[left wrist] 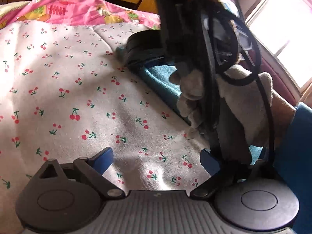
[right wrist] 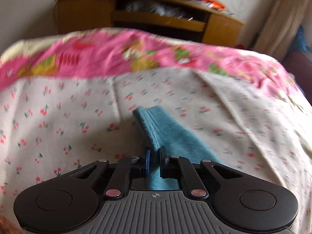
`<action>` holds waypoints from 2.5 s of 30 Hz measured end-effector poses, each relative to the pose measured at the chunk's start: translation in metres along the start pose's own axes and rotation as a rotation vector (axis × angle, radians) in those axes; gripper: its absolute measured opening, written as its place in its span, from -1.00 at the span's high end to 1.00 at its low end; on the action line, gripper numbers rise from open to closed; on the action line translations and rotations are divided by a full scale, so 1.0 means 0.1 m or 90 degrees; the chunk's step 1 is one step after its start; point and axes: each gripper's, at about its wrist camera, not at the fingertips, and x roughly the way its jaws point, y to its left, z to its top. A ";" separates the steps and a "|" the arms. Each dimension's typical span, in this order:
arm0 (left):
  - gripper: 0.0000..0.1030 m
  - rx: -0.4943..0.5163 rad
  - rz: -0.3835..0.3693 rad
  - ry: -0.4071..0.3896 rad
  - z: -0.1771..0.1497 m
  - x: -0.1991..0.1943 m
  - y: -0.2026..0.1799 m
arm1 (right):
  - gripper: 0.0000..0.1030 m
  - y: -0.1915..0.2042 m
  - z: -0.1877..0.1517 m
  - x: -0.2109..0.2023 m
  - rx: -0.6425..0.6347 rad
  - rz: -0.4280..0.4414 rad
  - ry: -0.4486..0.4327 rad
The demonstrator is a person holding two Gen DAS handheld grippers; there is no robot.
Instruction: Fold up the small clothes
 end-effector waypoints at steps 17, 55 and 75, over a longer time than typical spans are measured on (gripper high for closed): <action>-1.00 0.217 -0.035 -0.057 -0.37 -0.22 -0.71 | 0.88 -1.79 -1.99 -3.04 0.481 -0.242 -0.260; -1.00 0.701 -0.013 -0.032 -1.43 0.07 -2.88 | 0.86 -1.95 -4.95 -3.36 0.915 -0.214 -0.419; -1.00 0.652 -0.062 0.024 -1.42 0.37 -3.05 | 0.69 -1.70 -5.04 -3.78 0.934 -0.419 -0.512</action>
